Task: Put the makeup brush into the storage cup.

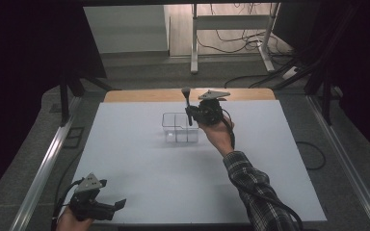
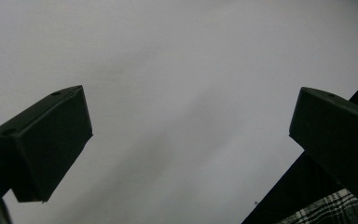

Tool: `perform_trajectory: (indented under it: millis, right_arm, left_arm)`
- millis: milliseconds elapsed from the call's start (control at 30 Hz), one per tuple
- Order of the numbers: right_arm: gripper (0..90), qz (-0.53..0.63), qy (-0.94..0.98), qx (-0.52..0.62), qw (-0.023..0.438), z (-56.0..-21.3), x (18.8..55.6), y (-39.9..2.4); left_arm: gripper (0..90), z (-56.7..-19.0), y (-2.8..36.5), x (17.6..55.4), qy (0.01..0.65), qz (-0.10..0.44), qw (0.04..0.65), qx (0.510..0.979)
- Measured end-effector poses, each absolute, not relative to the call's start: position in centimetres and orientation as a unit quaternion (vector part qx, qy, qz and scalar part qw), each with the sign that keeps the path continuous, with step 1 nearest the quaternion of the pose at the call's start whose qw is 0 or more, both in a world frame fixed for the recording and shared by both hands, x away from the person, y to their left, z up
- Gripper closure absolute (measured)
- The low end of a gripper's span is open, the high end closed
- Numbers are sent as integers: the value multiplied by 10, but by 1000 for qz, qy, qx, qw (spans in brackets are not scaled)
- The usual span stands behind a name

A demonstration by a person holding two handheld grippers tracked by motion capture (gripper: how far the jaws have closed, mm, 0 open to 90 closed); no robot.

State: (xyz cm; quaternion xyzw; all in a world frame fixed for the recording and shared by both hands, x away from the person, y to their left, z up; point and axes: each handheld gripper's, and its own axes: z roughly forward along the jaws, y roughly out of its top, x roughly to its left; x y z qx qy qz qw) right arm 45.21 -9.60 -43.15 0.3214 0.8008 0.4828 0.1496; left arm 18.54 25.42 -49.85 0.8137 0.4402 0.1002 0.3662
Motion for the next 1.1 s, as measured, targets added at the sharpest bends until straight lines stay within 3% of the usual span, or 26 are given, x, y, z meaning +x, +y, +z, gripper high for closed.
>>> perform_trajectory:
  millis: [1100]
  right_arm:
    - [780,453,814,335,144,-467,453,-100]
  left_arm:
    - [0,-499,254,186,439,100,366,814]
